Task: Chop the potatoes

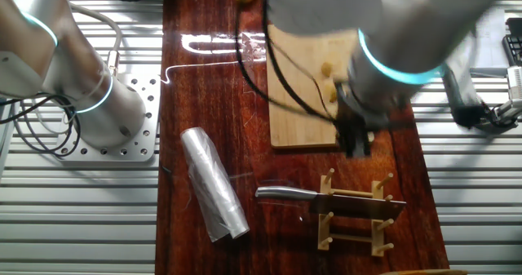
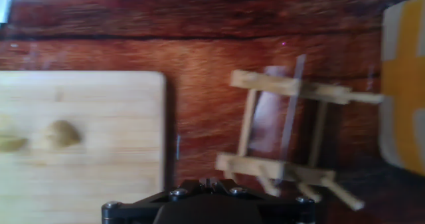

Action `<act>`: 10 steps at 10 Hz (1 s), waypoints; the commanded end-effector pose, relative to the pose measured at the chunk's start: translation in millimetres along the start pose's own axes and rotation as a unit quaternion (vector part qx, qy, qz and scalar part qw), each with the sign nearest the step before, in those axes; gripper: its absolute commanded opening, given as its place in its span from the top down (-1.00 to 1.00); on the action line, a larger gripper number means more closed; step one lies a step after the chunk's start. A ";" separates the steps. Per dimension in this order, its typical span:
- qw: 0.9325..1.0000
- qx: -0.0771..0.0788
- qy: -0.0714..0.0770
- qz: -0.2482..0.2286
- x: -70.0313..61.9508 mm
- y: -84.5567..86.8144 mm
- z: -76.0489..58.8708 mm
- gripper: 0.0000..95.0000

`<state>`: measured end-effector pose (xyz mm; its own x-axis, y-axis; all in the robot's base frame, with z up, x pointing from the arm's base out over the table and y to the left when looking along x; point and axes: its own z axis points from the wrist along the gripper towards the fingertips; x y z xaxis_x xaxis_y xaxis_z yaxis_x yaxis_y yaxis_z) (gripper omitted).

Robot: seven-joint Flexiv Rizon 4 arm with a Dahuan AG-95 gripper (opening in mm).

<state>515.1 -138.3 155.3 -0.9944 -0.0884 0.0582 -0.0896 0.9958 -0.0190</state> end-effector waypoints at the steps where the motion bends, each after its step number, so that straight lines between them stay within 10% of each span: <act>1: 0.999 -0.020 0.011 -0.032 2.8 1.7 -0.3 1.00; 10: 0.989 -0.020 0.010 -0.143 2.8 1.7 -0.3 1.00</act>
<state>512.8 -136.6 156.1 -0.9339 -0.3489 0.0778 -0.3469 0.9371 0.0383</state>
